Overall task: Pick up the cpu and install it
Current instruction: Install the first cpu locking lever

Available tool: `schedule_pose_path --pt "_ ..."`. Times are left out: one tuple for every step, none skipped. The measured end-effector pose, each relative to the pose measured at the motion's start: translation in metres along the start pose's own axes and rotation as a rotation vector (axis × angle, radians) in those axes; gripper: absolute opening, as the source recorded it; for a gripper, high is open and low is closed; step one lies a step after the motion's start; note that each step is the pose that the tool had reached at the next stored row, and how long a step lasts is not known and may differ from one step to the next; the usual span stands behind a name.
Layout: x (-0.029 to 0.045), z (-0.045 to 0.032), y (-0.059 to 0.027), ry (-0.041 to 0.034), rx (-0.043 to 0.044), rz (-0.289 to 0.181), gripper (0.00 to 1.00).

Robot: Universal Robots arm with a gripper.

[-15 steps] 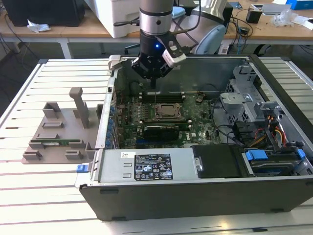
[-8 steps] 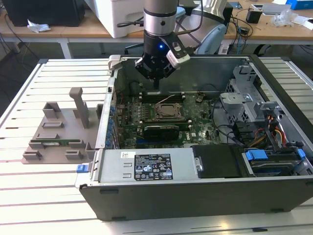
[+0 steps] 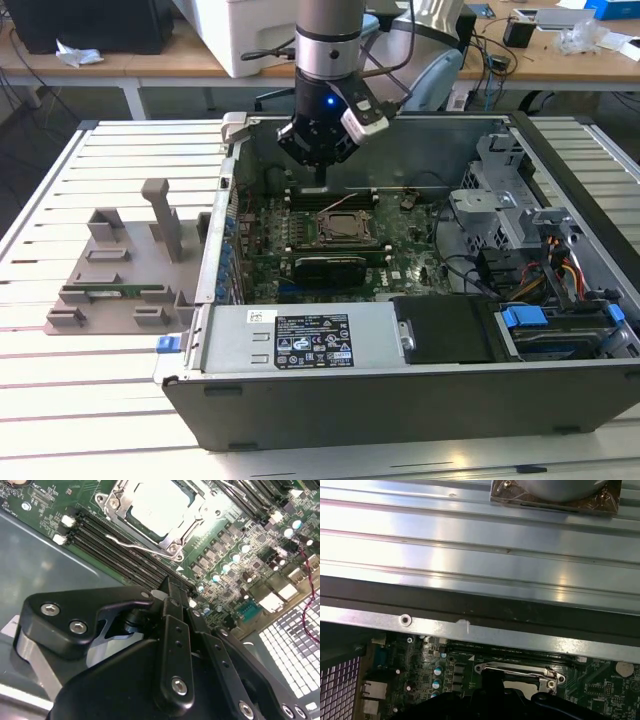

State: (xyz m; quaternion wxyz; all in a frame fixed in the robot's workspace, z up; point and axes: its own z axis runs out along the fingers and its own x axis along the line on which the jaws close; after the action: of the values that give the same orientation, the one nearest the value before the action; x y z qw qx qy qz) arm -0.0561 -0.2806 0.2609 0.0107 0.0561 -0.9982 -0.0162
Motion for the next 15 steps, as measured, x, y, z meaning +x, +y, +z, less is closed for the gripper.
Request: schedule_pose_path --pt "-0.0001 0.0034 -0.0001 0.0 0.0 0.0 0.11" --pt "-0.0001 0.0059 -0.0002 -0.0001 0.0 0.0 0.11" --pt "-0.0002 0.0087 -0.0003 -0.0001 0.0 0.0 0.11" --pt "-0.0003 0.0126 -0.0004 -0.0001 0.0 0.0 0.11" --pt "-0.0003 0.015 -0.0005 0.0001 0.0001 0.0 0.11" --pt "-0.0003 0.0169 -0.0006 0.0001 0.0001 0.0 0.11" --pt "-0.0004 0.0197 -0.0007 0.0 0.0 0.0 0.11" --pt "-0.0004 0.0214 -0.0007 -0.0001 -0.0001 0.0 0.11" --pt "-0.0005 0.0234 -0.0008 -0.0001 0.0 0.0 0.11" --pt "-0.0006 0.028 -0.0009 -0.0001 -0.0001 0.0 0.11" --pt "-0.0014 0.0312 -0.0007 0.0 0.0001 0.0 0.11" --pt "-0.004 0.0332 0.0 0.0 0.0 0.0 0.11" --pt "-0.0064 0.0346 0.0004 -0.0001 -0.0001 0.0 0.11" --pt "-0.0091 0.036 0.0007 0.0001 0.0 0.0 0.11" --pt "-0.011 0.0371 0.0009 0.0002 -0.0001 0.0 0.11"
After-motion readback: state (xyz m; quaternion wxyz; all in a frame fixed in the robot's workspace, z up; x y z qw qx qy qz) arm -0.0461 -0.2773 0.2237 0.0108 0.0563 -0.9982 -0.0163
